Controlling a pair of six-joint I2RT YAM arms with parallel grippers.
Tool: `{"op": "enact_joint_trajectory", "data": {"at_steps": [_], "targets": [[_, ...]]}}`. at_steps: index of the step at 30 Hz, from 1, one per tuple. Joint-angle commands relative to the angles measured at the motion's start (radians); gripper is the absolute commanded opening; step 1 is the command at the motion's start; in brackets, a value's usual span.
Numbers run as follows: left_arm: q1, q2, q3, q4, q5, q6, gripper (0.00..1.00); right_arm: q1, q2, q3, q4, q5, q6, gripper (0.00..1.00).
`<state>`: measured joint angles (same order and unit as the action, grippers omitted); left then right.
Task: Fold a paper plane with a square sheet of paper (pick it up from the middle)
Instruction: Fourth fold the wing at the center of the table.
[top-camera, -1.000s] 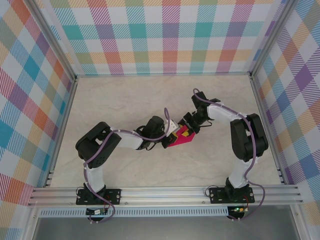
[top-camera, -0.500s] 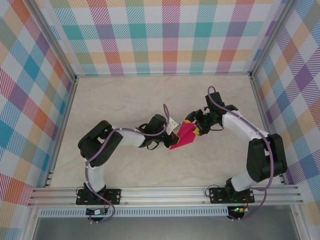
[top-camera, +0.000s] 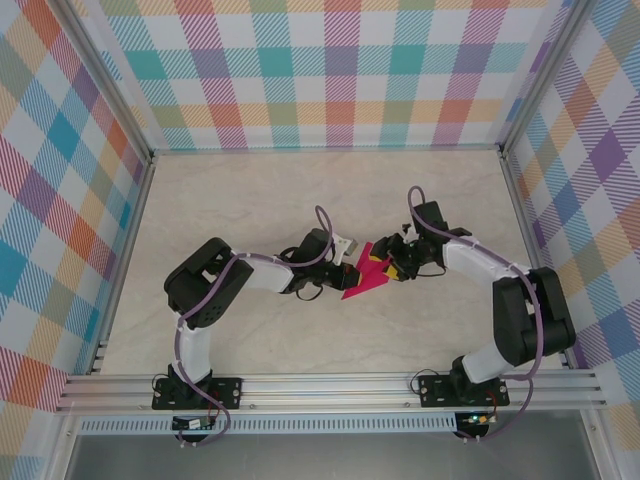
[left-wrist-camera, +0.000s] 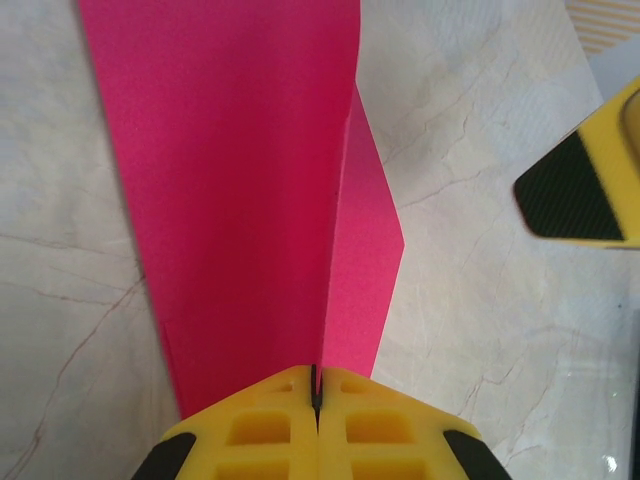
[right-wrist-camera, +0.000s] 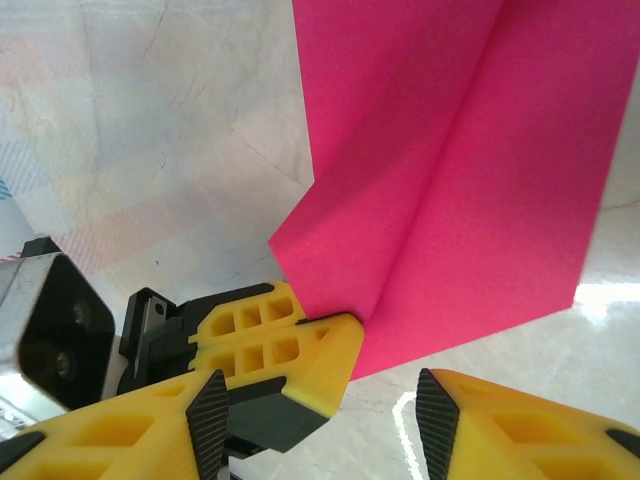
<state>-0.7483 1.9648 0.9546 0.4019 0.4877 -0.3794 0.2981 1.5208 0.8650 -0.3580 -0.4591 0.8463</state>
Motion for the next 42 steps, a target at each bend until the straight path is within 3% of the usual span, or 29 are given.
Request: {"op": "enact_joint_trajectory", "data": {"at_steps": [1, 10, 37, 42], "targets": [[0.021, 0.014, -0.018, 0.075, 0.004, -0.093, 0.0, 0.001, 0.045, -0.011, 0.059, -0.039, -0.048, 0.54], [0.04, 0.025, -0.005, 0.078, 0.053, -0.119, 0.0, 0.005, 0.139, 0.027, 0.073, -0.057, -0.094, 0.47], [0.052, 0.034, 0.035, 0.025, 0.091, -0.105, 0.09, 0.007, 0.278, 0.097, 0.022, 0.018, -0.099, 0.49], [0.052, 0.045, 0.046, 0.018, 0.094, -0.096, 0.06, 0.007, 0.275, 0.089, 0.038, 0.007, -0.103, 0.49]]}}
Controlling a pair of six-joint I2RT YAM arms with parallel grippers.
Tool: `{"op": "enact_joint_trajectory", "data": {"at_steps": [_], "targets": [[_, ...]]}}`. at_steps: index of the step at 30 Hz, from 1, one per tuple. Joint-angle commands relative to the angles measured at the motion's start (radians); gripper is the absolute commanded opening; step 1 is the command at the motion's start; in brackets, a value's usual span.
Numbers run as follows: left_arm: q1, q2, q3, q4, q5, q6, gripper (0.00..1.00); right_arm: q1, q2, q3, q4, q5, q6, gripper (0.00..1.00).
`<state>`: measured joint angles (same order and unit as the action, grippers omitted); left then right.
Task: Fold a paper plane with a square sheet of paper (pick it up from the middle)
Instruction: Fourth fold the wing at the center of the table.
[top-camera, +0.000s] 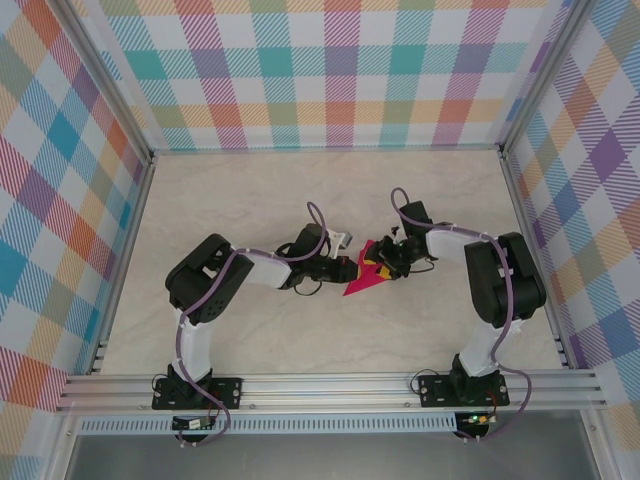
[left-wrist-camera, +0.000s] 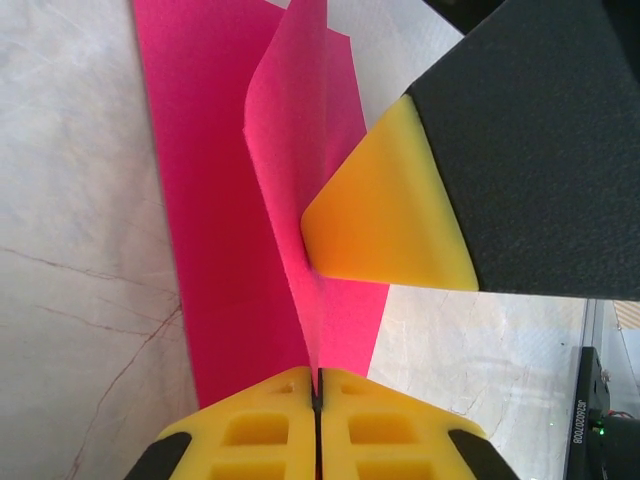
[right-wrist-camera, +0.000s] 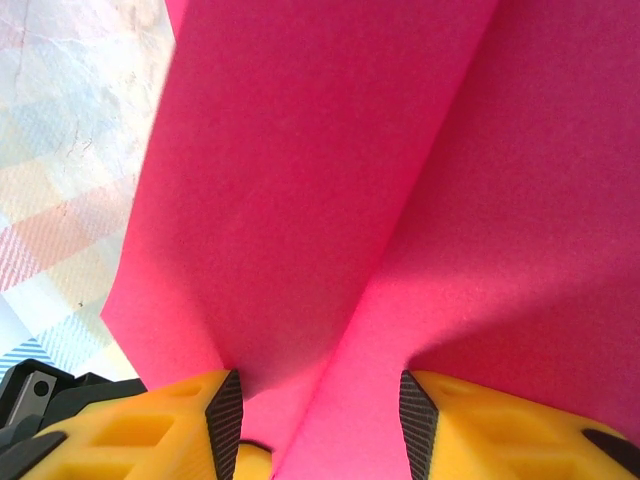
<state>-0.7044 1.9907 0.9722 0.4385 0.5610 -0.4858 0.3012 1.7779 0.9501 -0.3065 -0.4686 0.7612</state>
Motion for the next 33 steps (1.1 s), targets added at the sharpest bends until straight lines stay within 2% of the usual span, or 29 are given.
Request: {"op": "enact_joint_trajectory", "data": {"at_steps": [1, 6, 12, 33], "targets": [[0.009, 0.024, 0.033, -0.021, 0.025, 0.012, 0.06, 0.004, 0.011, -0.005, 0.006, 0.005, -0.02, 0.49], [0.008, 0.035, 0.052, -0.049, 0.04, 0.031, 0.04, 0.002, -0.06, -0.06, 0.106, -0.038, -0.039, 0.53], [0.01, 0.04, 0.072, -0.07, 0.055, 0.033, 0.02, 0.002, -0.103, -0.075, 0.099, -0.01, -0.084, 0.52], [0.017, 0.063, 0.117, -0.143, 0.074, 0.035, 0.05, 0.002, -0.025, -0.056, 0.07, 0.07, -0.033, 0.52]]}}
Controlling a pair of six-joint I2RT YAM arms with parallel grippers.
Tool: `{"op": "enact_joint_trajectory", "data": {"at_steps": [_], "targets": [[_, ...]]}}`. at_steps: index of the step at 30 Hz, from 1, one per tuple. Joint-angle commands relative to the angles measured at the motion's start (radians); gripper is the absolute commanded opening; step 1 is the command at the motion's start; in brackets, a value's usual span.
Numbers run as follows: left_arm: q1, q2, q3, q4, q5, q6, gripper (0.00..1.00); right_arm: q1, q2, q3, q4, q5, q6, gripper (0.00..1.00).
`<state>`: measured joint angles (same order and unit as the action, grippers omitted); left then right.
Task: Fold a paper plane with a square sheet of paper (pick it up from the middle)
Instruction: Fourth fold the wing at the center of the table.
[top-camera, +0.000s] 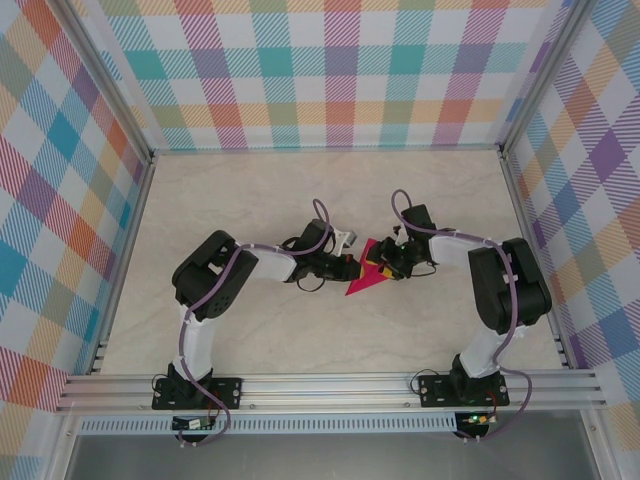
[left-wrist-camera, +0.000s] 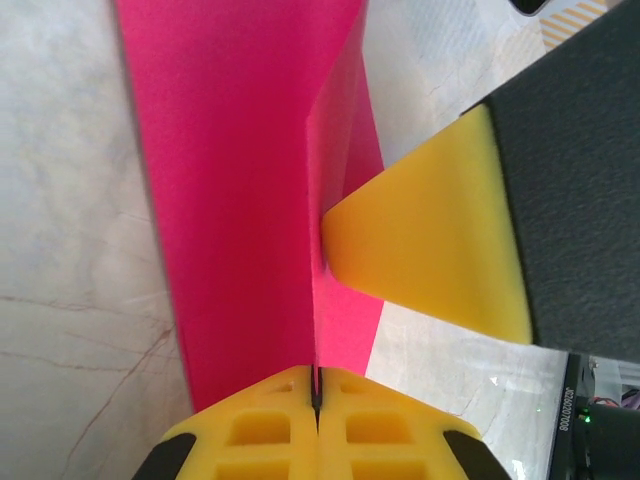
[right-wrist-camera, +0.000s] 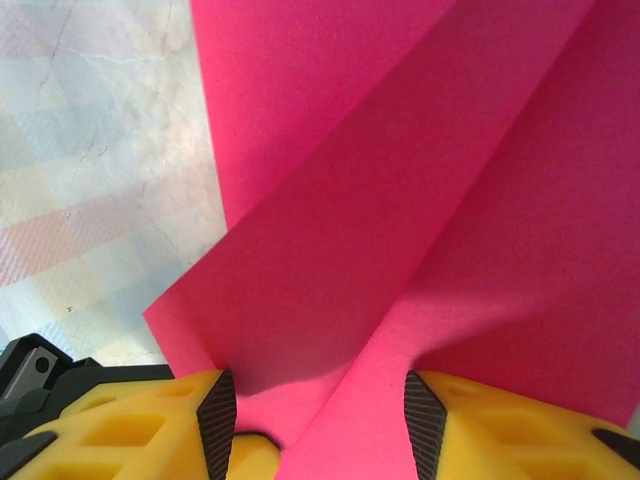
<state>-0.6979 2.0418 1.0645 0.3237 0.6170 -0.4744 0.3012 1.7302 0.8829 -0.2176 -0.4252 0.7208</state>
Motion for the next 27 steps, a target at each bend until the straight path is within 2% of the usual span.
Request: {"op": "enact_joint_trajectory", "data": {"at_steps": [1, 4, 10, 14, 19, 27], "targets": [[0.012, 0.012, 0.026, -0.031, 0.017, 0.025, 0.05, 0.003, 0.029, 0.01, -0.023, 0.029, 0.008, 0.51], [0.014, 0.012, 0.031, -0.041, 0.013, 0.022, 0.08, 0.004, 0.038, 0.013, -0.038, 0.037, 0.012, 0.51], [0.031, -0.039, 0.014, -0.081, -0.027, 0.026, 0.24, 0.003, 0.049, 0.023, -0.095, 0.08, 0.016, 0.49], [0.042, -0.102, -0.011, -0.137, -0.089, 0.033, 0.29, 0.004, 0.058, 0.035, -0.133, 0.107, 0.016, 0.48], [0.043, -0.147, -0.032, -0.112, -0.083, -0.017, 0.28, 0.004, 0.083, 0.055, -0.184, 0.132, 0.028, 0.47], [0.025, -0.13, -0.02, -0.036, -0.001, -0.08, 0.12, 0.007, 0.123, 0.097, -0.26, 0.161, 0.038, 0.49]]}}
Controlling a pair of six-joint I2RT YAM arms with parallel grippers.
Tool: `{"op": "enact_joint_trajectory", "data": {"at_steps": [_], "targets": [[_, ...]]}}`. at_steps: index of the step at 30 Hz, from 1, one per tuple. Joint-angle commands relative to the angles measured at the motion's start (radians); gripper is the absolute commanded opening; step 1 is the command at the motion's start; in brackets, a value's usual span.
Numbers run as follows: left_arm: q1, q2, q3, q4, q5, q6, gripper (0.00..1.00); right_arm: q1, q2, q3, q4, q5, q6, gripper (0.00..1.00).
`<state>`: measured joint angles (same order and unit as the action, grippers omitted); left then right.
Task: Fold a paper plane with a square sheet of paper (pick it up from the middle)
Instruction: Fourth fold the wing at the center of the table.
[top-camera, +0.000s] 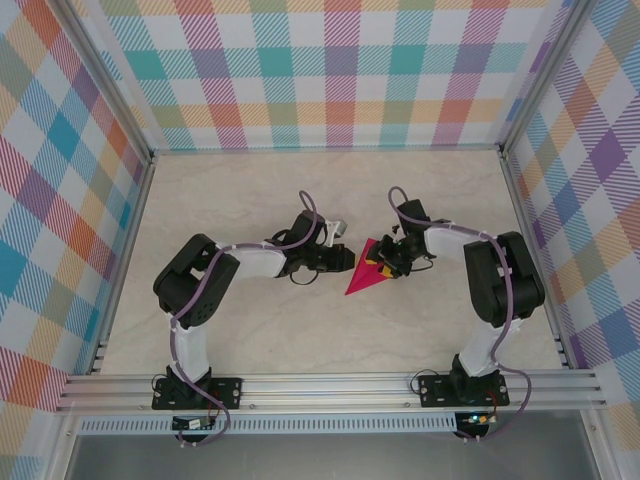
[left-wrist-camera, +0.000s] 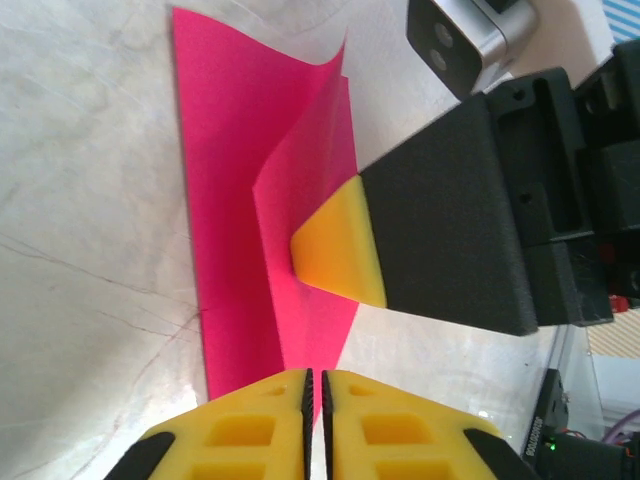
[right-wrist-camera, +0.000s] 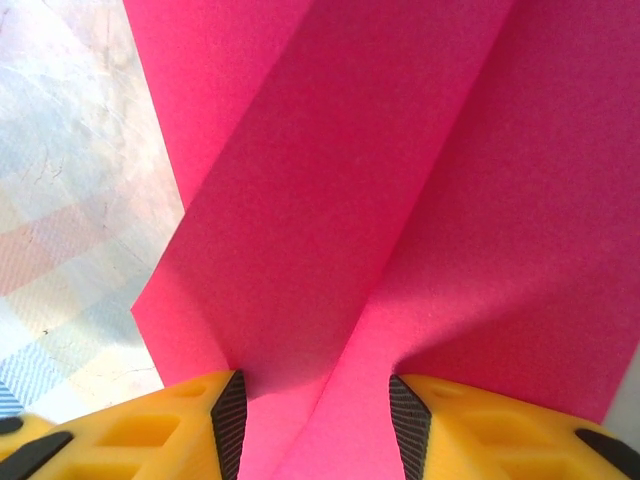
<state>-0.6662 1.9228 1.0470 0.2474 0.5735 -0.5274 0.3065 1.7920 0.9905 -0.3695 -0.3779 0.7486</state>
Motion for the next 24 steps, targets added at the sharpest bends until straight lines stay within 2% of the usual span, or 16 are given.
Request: {"op": "enact_joint_trajectory", "data": {"at_steps": [1, 10, 24], "targets": [[-0.011, -0.008, 0.001, 0.04, 0.049, -0.027, 0.11, 0.001, 0.065, -0.006, -0.117, 0.12, 0.013, 0.49], [-0.029, 0.066, 0.057, -0.021, 0.062, -0.031, 0.06, 0.003, 0.095, 0.01, -0.156, 0.13, 0.039, 0.5], [-0.033, 0.119, 0.089, -0.091, -0.003, -0.002, 0.02, 0.003, 0.12, 0.02, -0.189, 0.147, 0.05, 0.44]]}}
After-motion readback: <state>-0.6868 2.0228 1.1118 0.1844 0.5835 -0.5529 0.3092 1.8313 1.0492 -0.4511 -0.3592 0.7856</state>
